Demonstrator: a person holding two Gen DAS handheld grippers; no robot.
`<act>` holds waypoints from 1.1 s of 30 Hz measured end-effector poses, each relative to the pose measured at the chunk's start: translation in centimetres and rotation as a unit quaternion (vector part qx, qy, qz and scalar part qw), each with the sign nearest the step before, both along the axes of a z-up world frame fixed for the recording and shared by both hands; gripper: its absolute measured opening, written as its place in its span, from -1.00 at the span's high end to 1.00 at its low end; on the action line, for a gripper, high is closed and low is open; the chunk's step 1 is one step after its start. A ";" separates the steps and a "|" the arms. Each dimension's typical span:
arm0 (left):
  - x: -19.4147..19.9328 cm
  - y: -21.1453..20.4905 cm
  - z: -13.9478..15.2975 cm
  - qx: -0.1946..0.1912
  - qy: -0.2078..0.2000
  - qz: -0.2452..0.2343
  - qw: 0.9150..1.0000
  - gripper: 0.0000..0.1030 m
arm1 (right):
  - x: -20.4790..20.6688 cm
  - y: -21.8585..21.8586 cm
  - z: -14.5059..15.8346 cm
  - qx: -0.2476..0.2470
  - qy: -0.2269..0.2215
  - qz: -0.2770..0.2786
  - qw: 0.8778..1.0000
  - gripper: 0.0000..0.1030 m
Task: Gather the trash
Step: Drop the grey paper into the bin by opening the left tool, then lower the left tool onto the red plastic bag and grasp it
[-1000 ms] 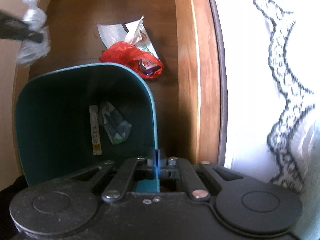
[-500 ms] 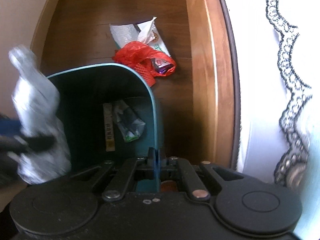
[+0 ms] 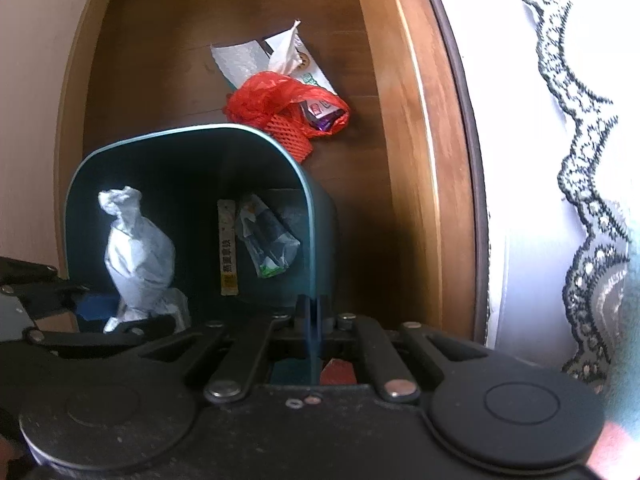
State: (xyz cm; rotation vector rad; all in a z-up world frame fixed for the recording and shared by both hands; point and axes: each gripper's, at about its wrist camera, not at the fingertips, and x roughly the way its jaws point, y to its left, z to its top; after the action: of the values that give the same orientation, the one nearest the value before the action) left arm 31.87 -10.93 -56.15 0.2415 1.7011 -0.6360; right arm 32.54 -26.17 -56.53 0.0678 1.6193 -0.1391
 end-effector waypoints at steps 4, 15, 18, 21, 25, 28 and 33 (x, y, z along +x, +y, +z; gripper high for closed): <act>-0.1 0.1 -0.3 -0.006 0.012 0.004 1.000 0.00 | -0.1 -0.3 0.0 0.000 -0.001 -0.005 1.000 0.97; 1.3 1.1 5.5 -0.054 -0.044 -0.016 0.997 -0.32 | -0.4 -0.7 -0.1 0.004 -0.001 -0.001 1.000 0.97; 3.8 1.5 7.5 -0.058 -0.091 -0.013 0.994 -0.32 | -0.6 -1.0 -0.2 0.014 0.003 -0.007 1.000 0.97; 7.8 1.7 8.2 -0.053 -0.139 0.015 0.989 -0.32 | -1.1 -1.0 -0.1 0.022 0.004 -0.002 1.000 0.96; 13.2 0.4 6.1 -0.038 -0.177 0.044 0.982 -0.36 | -1.8 -1.6 -0.4 0.038 0.015 -0.017 0.999 0.95; 16.4 -1.4 2.6 -0.033 -0.176 0.029 0.983 -0.47 | -2.3 -2.3 -0.8 0.056 0.022 -0.033 0.998 0.95; 18.5 -5.9 -5.4 -0.026 -0.179 -0.046 0.982 -0.48 | -3.3 -3.2 -1.2 0.075 0.021 -0.046 0.996 0.94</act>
State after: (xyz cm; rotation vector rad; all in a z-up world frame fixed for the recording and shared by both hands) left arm 50.40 -16.81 -61.53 0.3752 1.3320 -0.6614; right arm 29.22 -29.37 -57.70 0.2570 1.6665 -0.0905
